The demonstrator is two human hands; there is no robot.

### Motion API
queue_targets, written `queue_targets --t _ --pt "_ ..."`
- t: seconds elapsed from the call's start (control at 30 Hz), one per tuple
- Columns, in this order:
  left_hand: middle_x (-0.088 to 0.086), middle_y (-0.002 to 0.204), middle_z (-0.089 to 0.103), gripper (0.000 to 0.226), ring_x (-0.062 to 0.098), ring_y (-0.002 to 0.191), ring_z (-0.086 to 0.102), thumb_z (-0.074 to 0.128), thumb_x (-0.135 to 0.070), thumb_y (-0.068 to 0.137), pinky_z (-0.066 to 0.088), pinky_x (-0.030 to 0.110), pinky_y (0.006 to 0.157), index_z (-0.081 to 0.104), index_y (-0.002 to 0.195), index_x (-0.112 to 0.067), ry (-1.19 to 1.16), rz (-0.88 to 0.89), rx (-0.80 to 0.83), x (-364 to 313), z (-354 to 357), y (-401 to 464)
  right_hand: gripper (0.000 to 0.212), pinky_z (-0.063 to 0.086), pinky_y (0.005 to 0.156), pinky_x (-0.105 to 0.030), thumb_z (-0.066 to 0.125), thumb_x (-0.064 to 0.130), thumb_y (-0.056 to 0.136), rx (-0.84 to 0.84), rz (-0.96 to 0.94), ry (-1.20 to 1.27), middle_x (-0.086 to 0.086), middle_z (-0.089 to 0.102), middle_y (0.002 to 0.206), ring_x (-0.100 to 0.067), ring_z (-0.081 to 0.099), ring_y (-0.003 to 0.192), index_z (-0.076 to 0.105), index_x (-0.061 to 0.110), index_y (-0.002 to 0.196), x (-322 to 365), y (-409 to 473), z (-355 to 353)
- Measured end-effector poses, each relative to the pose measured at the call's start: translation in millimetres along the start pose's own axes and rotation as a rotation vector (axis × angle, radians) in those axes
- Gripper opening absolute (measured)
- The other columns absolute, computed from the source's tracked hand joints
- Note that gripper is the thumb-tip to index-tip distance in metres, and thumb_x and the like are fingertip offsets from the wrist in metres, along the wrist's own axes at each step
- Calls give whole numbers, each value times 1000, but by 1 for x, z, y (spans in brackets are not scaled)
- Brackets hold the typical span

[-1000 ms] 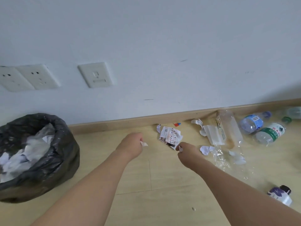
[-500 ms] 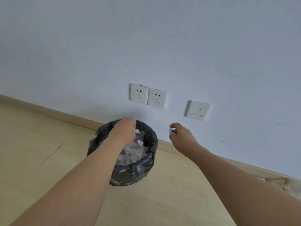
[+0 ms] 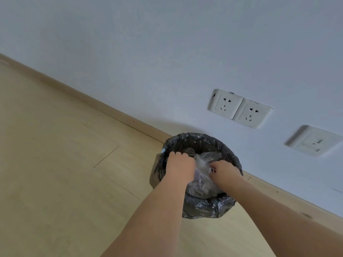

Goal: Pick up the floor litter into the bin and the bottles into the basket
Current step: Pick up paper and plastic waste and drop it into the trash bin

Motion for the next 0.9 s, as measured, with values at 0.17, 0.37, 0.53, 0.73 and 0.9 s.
queue_targets --t 0.17,0.37,0.53,0.73,0.9 --pt "9 126 52 48 31 119 46 55 -48 87 33 47 103 54 123 -16 -53 -22 -139 -17 -21 13 31 42 98 -36 49 28 95 -162 -72 80 1 57 124 -21 55 112 59 20 123 -14 -8 -30" --pt "8 128 48 38 29 118 43 50 -31 90 34 40 99 49 124 -13 -13 59 -304 -61 -54 7 38 33 107 -34 46 26 96 -240 12 111 2 49 138 -20 50 123 51 21 133 -91 -50 -52" --pt "4 115 51 26 25 105 46 45 -13 85 34 34 88 51 110 -13 -13 253 -390 -147 -71 5 41 34 106 -34 47 25 95 -249 160 155 2 47 140 -19 49 124 48 21 136 -193 -105 -47" --pt "5 121 50 31 26 111 46 44 -16 88 35 36 92 51 118 -13 -49 402 -288 -291 -46 0 46 38 102 -35 49 17 92 -245 410 296 -5 44 142 -24 47 124 45 17 138 -338 -175 -16" --pt "4 131 47 44 26 121 42 45 -12 87 39 38 95 44 131 -15 -26 521 29 -396 17 -5 49 37 95 -32 49 15 90 -135 557 307 -4 40 145 -25 42 128 42 19 139 -428 -223 52"
Point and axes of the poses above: each hand's wrist, its own y-axis towards the middle knuckle, its own z-axis out of the palm, x = y × z, the point moved 4 cm from there along y, towards the middle knuckle
